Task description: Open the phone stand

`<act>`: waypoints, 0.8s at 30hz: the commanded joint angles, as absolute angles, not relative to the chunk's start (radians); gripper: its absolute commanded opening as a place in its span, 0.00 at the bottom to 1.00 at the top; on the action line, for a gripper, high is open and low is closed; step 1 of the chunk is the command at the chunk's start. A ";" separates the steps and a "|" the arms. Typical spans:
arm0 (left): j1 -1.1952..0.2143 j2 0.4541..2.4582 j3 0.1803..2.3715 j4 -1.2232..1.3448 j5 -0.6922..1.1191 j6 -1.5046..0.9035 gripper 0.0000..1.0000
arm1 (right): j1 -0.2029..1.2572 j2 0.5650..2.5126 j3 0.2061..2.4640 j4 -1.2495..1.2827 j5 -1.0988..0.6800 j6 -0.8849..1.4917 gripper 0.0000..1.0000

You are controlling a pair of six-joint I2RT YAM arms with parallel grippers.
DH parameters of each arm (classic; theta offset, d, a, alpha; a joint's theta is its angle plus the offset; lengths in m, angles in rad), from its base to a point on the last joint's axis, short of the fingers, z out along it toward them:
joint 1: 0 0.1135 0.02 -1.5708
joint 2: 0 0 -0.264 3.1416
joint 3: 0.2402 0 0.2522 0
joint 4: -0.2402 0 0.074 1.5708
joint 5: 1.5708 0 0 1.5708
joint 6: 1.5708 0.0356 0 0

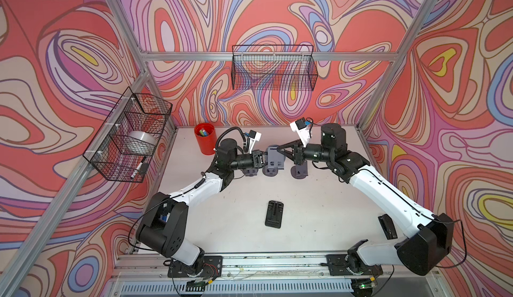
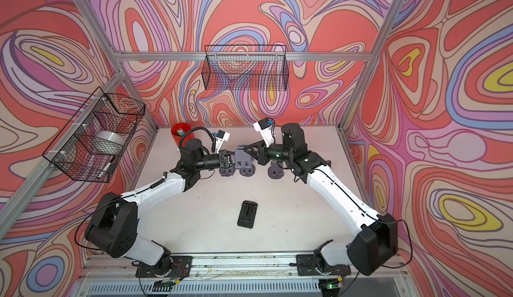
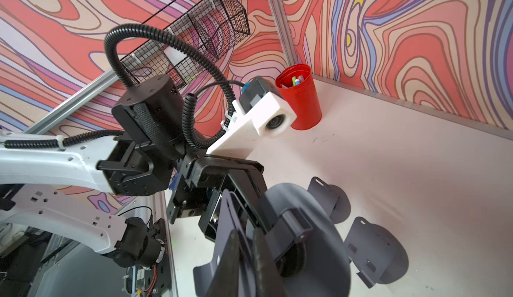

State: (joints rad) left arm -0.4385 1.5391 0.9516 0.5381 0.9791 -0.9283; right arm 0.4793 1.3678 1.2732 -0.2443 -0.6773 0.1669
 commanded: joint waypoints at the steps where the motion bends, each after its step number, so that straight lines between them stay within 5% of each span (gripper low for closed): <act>1: -0.443 1.582 0.953 0.328 0.848 -0.932 0.00 | 0.545 1.324 1.324 -0.199 -0.787 0.094 0.00; 24: -0.428 1.649 0.935 0.296 0.833 -0.977 0.00 | 0.555 1.262 1.350 -0.251 -0.796 0.039 0.00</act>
